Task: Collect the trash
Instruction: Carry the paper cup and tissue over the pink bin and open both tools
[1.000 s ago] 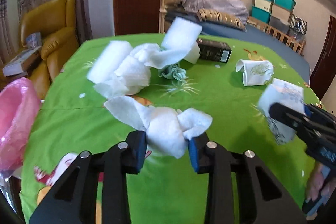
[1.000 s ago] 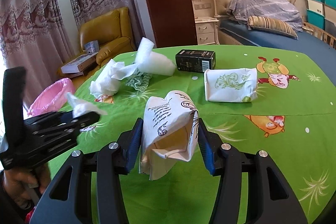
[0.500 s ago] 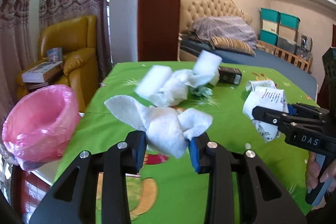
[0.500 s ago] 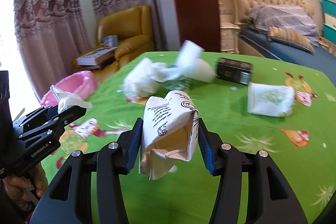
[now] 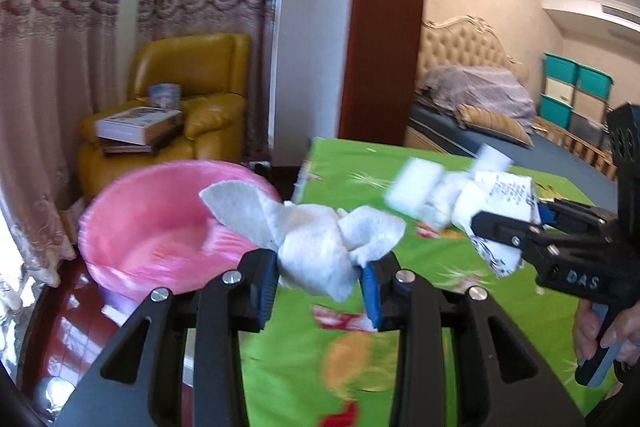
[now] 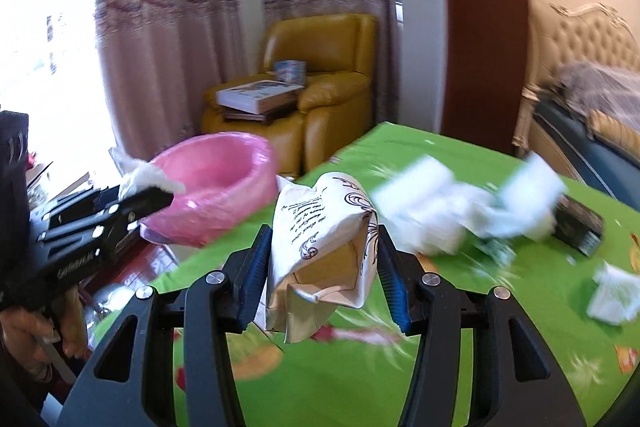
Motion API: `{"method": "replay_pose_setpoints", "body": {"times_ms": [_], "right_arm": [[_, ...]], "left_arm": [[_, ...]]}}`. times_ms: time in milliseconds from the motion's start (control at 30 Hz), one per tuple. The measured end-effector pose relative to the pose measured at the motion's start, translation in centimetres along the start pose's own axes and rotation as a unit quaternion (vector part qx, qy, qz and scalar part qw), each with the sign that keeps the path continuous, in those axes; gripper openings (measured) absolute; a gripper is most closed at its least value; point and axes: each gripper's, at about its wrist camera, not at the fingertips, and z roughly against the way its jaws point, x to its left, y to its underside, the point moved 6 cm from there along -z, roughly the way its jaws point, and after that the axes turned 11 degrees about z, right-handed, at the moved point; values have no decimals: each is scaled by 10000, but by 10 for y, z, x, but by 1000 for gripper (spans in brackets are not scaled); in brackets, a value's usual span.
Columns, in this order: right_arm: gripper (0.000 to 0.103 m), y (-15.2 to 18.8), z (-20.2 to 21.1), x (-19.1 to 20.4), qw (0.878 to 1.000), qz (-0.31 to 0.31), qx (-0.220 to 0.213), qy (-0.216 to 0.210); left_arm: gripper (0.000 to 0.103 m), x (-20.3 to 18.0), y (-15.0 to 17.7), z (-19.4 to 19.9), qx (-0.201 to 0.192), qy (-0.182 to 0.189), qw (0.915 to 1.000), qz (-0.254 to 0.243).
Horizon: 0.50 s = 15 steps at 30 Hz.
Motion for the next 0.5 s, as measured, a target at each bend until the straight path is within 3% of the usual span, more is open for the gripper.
{"method": "replay_pose_setpoints", "body": {"times_ms": [200, 500], "right_arm": [[50, -33, -40, 33, 9989, 215, -37, -419], [50, -79, -106, 75, 9949, 531, -41, -855]], "left_arm": [[34, 56, -27, -9, -171, -510, 9985, -1], [34, 134, -58, -56, 31, -642, 9975, 295]]}}
